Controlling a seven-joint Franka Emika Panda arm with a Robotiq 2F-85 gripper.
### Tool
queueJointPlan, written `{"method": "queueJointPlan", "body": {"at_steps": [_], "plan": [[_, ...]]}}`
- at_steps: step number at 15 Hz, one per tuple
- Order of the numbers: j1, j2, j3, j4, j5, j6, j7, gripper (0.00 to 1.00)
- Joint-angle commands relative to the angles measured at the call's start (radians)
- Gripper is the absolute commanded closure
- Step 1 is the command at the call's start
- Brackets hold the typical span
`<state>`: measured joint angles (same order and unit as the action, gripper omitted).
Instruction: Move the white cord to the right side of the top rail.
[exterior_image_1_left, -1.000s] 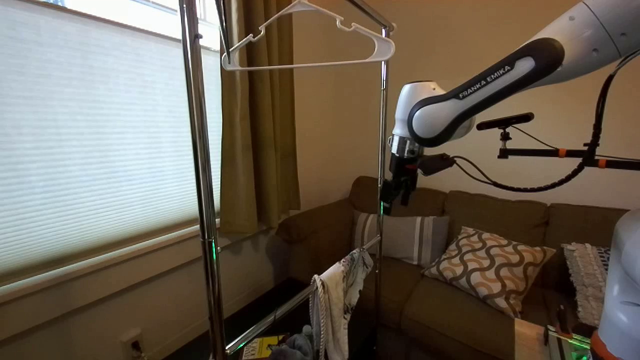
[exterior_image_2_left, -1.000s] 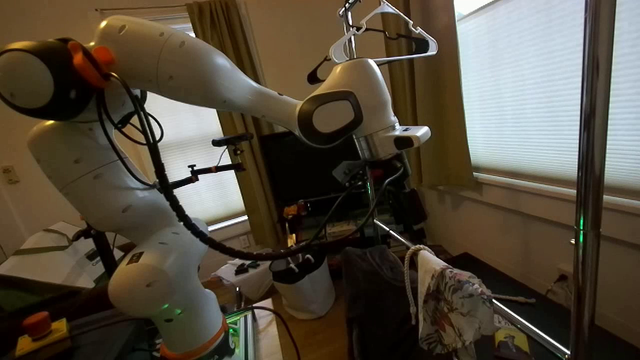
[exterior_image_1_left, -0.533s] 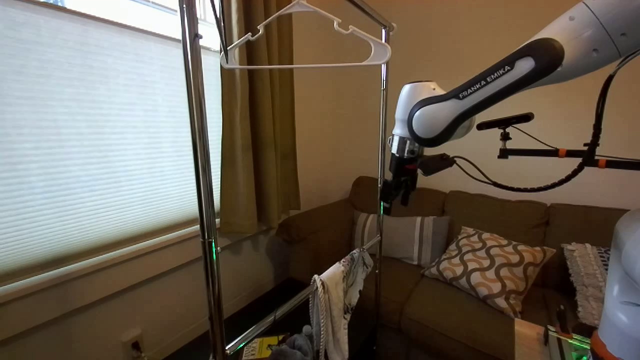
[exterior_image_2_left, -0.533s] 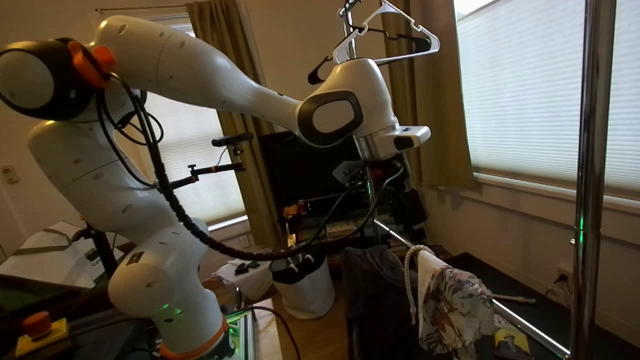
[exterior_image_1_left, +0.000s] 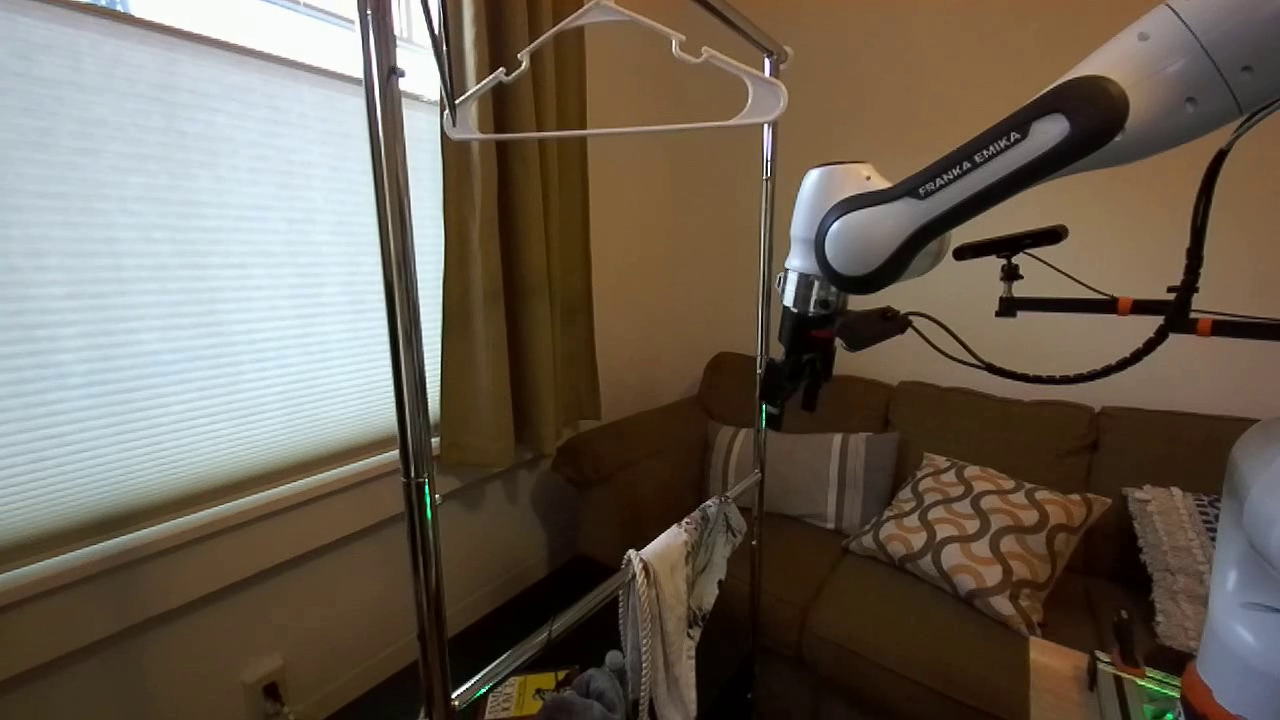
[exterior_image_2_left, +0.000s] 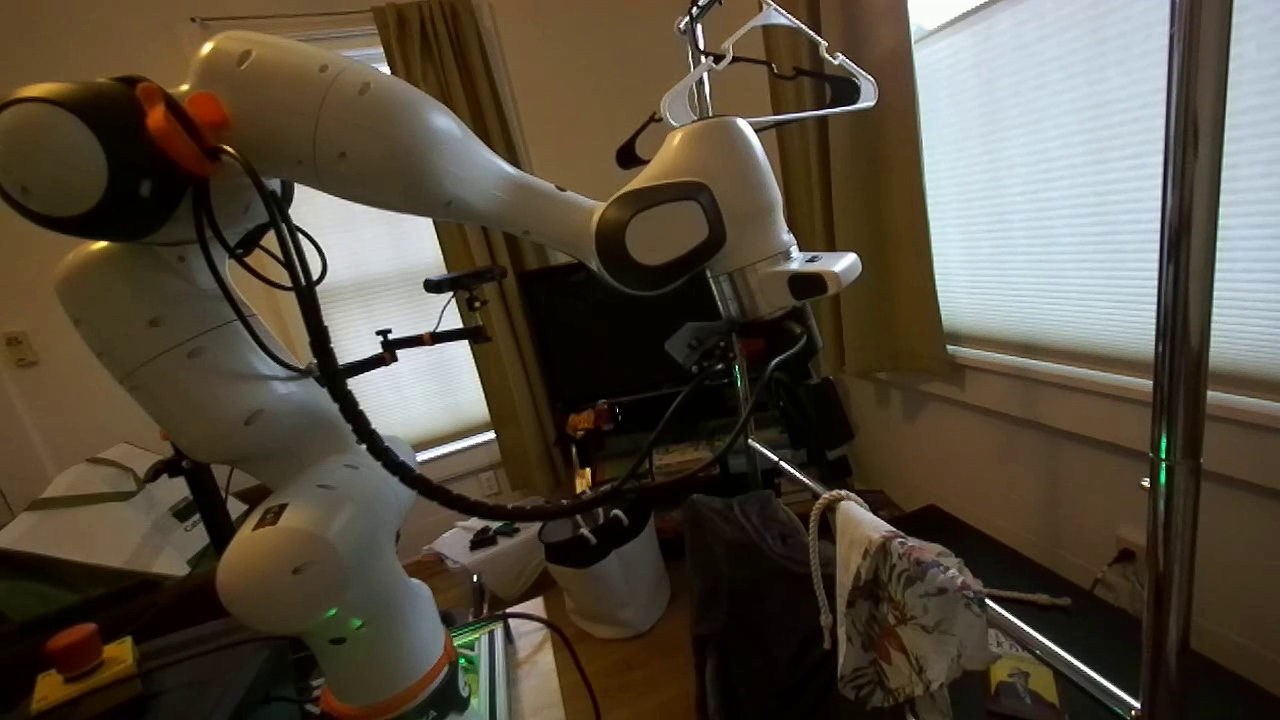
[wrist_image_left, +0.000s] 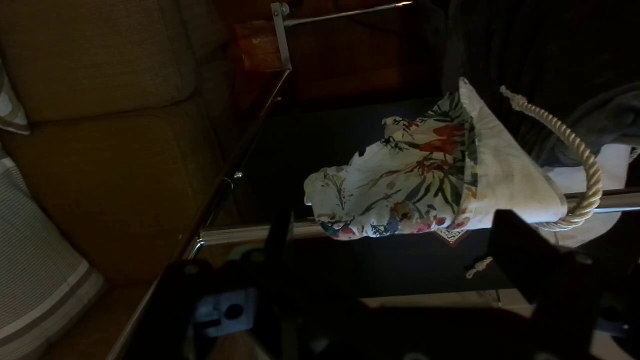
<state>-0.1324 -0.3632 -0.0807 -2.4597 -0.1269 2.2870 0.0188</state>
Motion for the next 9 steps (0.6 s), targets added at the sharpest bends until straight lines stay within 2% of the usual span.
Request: {"method": "queueJointPlan", "body": {"at_steps": [1,4,7,8,9], "plan": [[0.022,0.025,0.008,0.011,0.030,-0.006,0.010,0.00],[0.084,0.115,0.044,0.024,0.086,0.009,-0.003,0.00],[0.105,0.252,0.075,0.073,0.055,-0.013,-0.012,0.00],[0.099,0.152,0.069,0.020,0.062,0.000,0.002,0.00],[0.106,0.193,0.076,0.032,0.061,0.000,0.002,0.00]]}}
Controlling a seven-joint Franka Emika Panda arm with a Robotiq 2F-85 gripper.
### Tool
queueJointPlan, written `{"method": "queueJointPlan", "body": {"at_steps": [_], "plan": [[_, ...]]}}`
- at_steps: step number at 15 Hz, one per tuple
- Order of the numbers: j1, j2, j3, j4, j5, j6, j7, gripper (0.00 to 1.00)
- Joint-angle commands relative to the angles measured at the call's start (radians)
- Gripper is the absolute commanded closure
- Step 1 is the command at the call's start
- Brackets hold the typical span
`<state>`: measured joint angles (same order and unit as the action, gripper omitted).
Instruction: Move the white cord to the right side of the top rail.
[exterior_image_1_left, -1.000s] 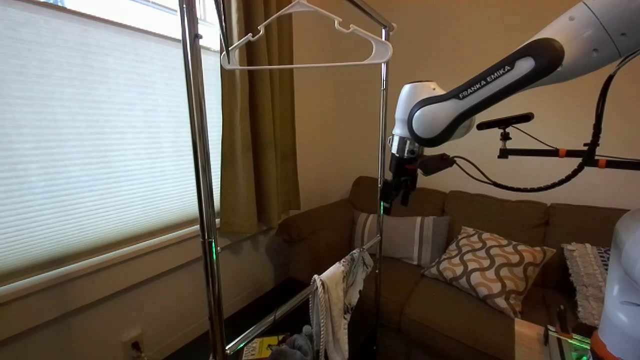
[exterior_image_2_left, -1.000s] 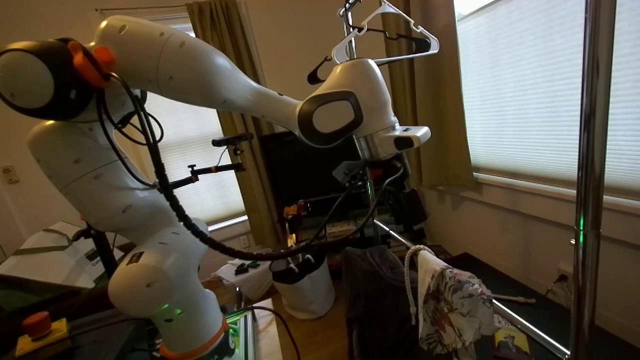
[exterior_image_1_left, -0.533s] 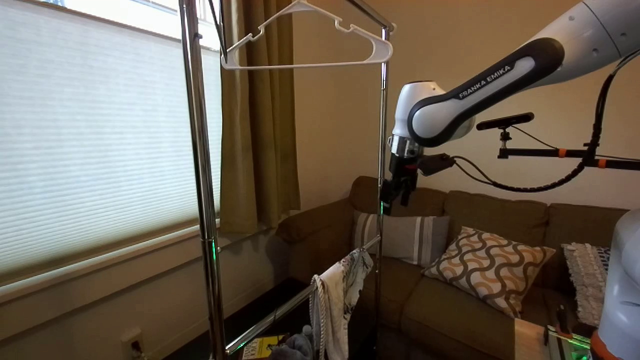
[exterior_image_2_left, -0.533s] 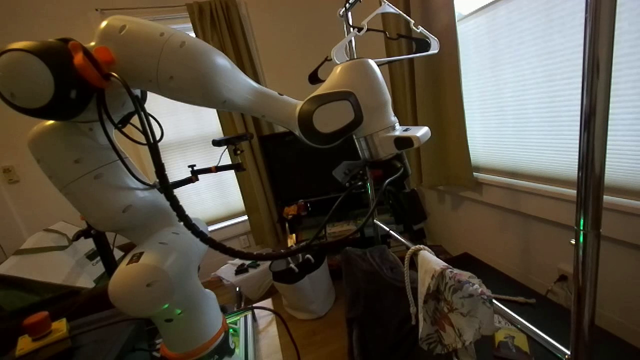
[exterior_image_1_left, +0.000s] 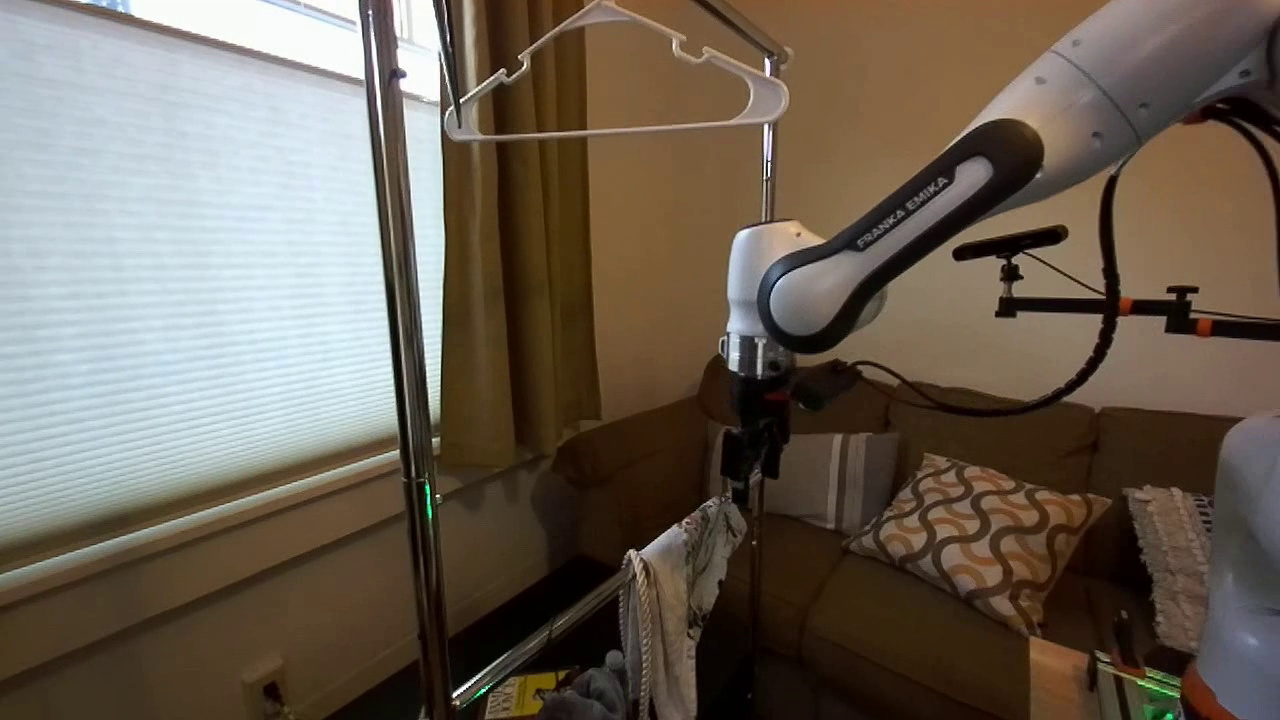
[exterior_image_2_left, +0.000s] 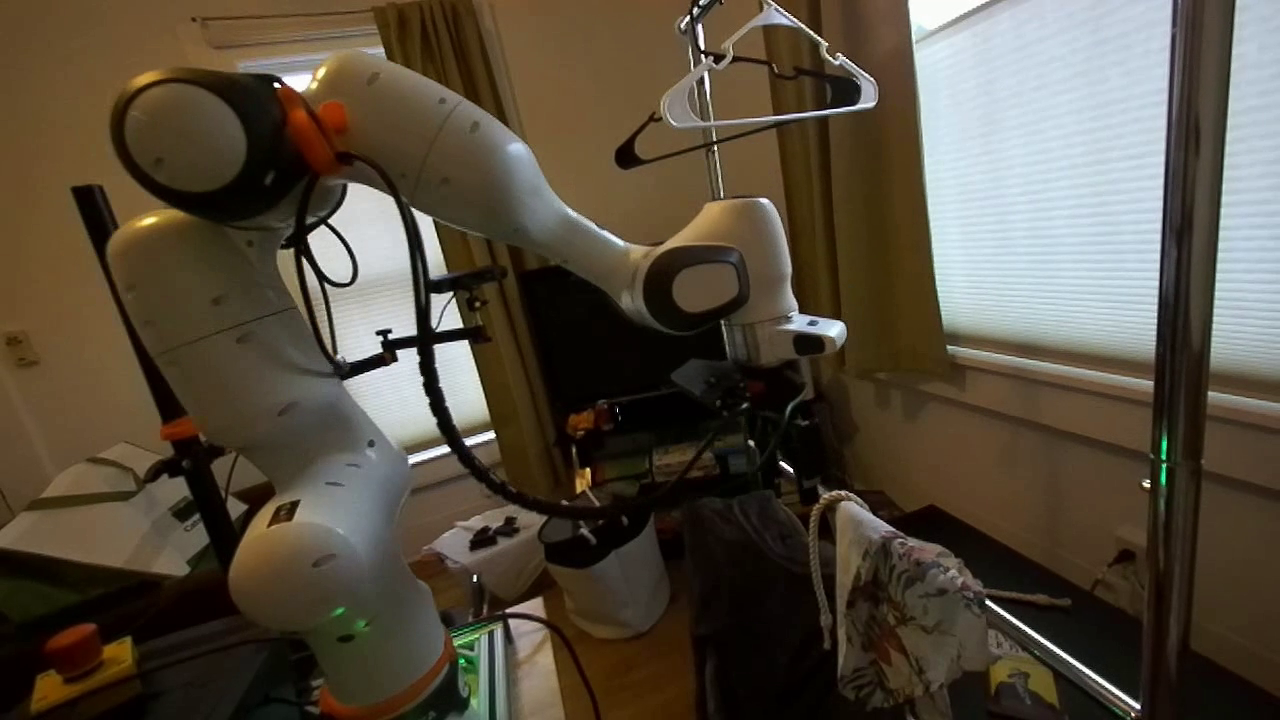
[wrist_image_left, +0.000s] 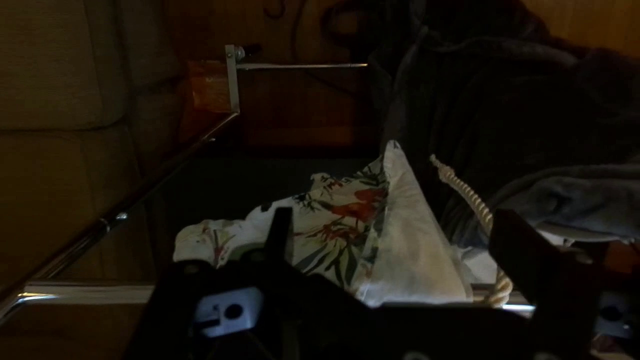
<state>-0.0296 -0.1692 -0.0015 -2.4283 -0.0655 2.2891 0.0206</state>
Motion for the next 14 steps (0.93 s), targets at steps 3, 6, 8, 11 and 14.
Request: {"method": "queueJointPlan", "body": {"at_steps": [3,6,8,11,14], "plan": [[0.005,0.065,-0.004,0.036,-0.001,-0.002,-0.002,0.00],[0.015,0.122,0.002,0.056,0.034,0.027,0.012,0.00],[0.043,0.168,0.035,0.088,0.029,0.048,0.060,0.00],[0.083,0.217,0.075,0.144,-0.018,0.075,0.138,0.00],[0.114,0.271,0.089,0.217,-0.090,0.051,0.216,0.00]]}}
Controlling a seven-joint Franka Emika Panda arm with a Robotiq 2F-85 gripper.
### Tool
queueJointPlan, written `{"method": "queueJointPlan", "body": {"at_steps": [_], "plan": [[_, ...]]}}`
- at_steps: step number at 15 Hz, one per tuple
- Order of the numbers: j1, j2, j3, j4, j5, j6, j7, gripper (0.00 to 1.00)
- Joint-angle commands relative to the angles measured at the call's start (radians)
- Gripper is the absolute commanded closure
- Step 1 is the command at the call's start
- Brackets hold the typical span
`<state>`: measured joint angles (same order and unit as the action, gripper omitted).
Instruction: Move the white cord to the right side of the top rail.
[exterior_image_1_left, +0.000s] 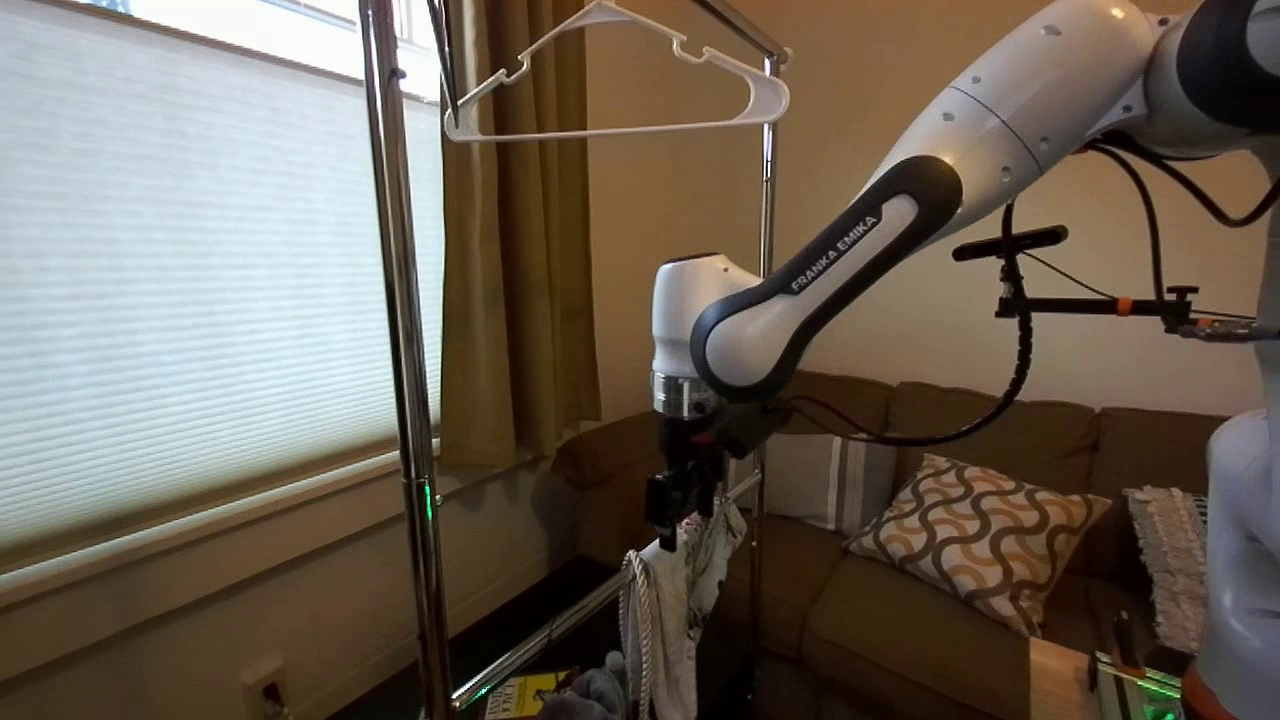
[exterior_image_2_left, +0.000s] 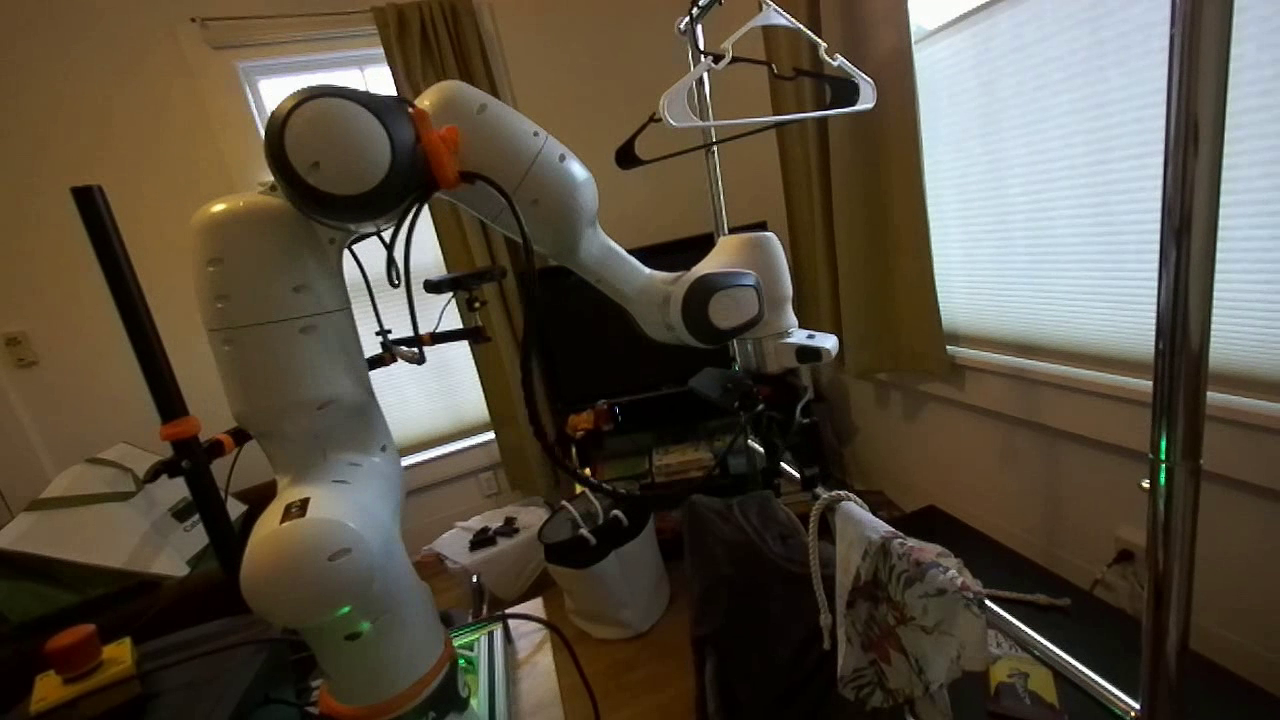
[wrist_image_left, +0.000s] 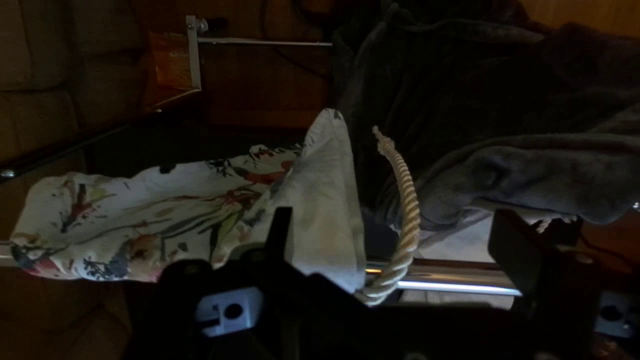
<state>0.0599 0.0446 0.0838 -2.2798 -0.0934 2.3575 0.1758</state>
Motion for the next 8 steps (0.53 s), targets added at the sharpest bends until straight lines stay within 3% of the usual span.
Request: {"method": "queueJointPlan", "body": {"at_steps": [1,6,7,8], "plan": [[0.018,0.017,-0.001,0.023,-0.021,-0.002,0.024,0.00],[0.029,0.100,0.001,0.087,-0.001,0.039,0.049,0.00],[0.031,0.118,0.002,0.100,0.011,0.050,0.050,0.03],[0.032,0.134,0.000,0.111,0.015,0.063,0.056,0.14]]}}
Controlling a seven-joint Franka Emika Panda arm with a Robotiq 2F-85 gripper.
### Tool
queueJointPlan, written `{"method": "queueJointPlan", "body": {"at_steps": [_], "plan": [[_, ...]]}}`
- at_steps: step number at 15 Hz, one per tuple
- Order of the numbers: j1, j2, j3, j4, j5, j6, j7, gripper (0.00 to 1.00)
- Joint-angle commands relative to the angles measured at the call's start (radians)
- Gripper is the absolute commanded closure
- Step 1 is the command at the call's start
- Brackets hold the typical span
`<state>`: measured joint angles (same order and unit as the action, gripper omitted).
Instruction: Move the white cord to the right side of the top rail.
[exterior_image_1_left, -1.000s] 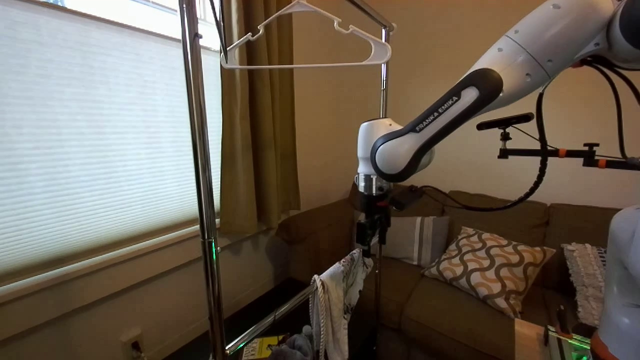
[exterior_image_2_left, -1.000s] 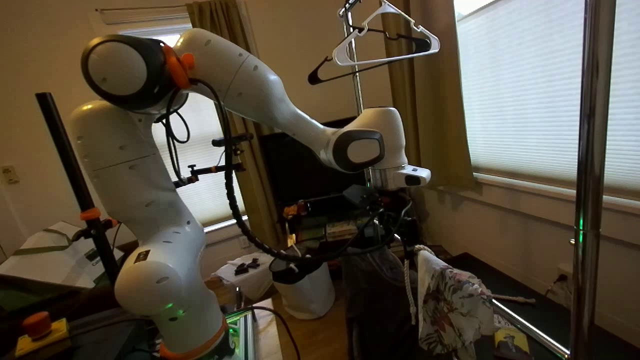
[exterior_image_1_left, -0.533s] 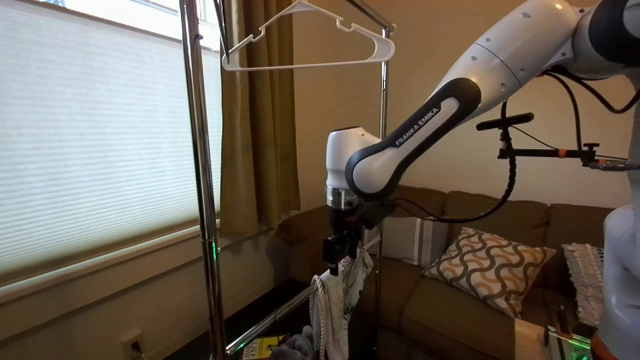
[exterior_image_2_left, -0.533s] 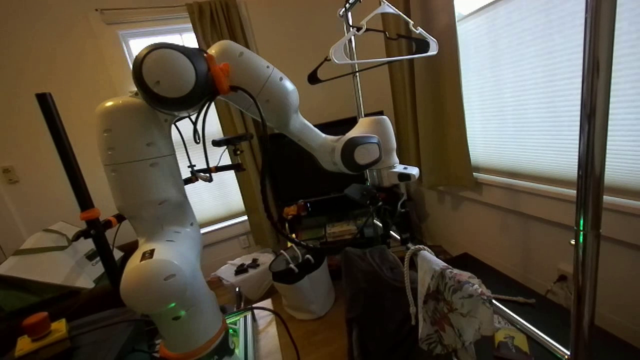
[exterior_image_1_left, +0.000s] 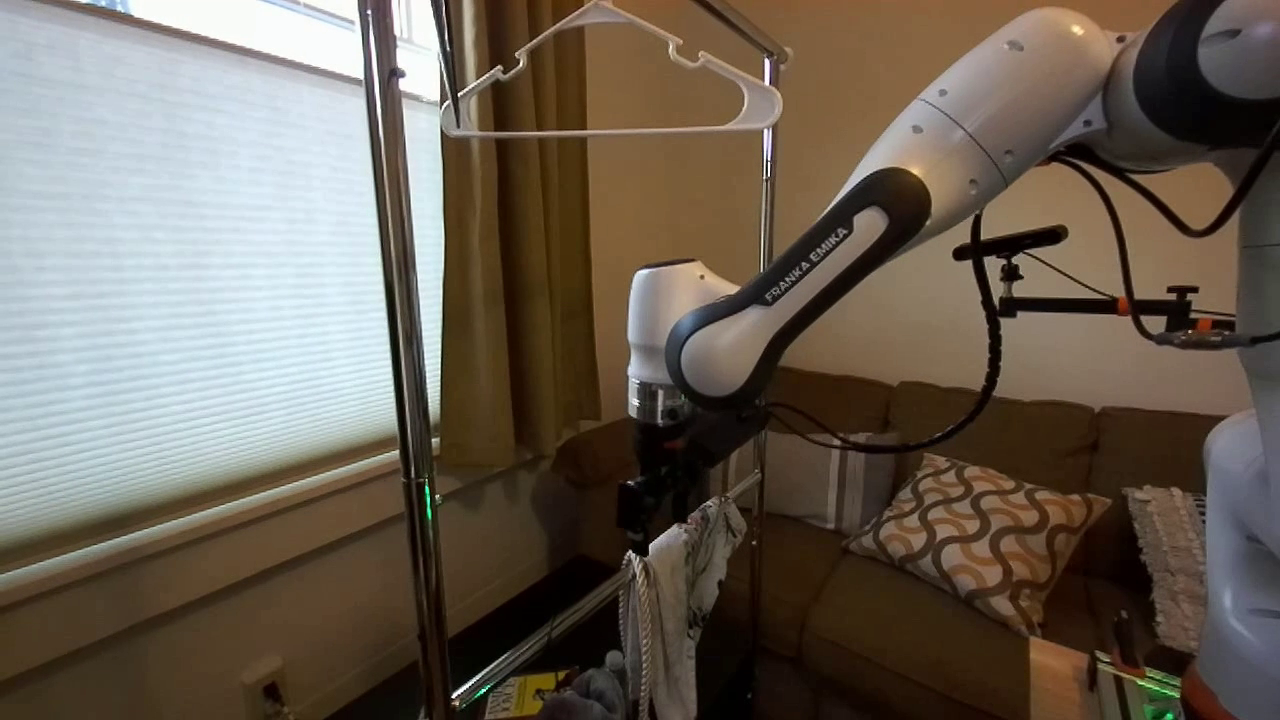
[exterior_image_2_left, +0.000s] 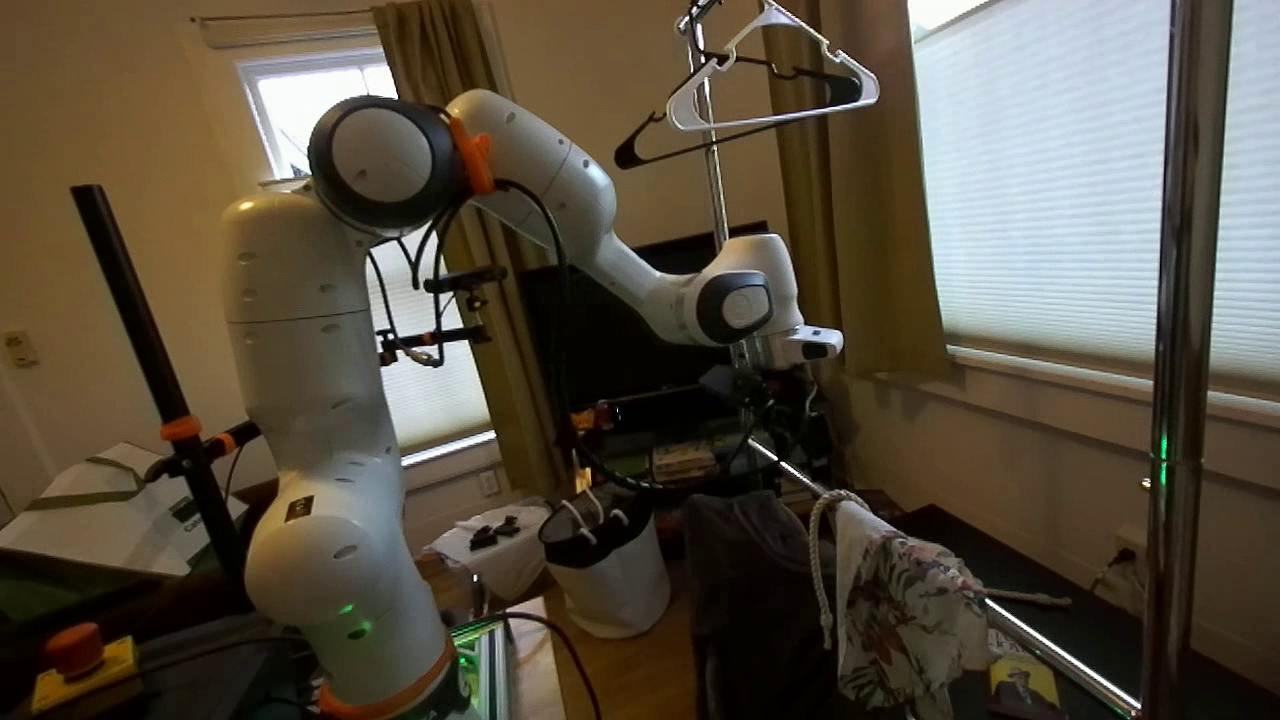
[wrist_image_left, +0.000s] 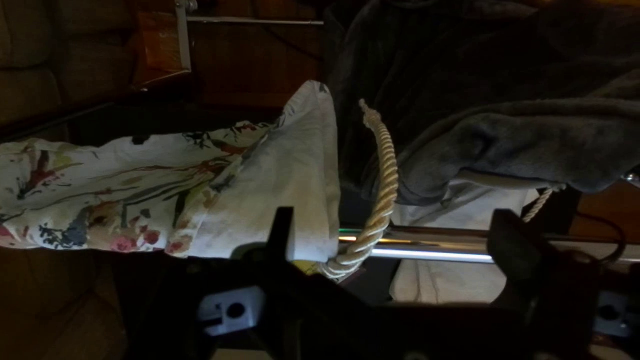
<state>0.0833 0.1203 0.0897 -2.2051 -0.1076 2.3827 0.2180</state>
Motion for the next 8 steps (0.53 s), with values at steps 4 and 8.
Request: {"method": "queueJointPlan", "body": {"at_steps": [4,8], "plan": [[0.004,0.130,-0.018,0.086,0.048,0.061,0.008,0.42],[0.013,0.188,-0.026,0.134,0.057,0.037,0.018,0.60]]}}
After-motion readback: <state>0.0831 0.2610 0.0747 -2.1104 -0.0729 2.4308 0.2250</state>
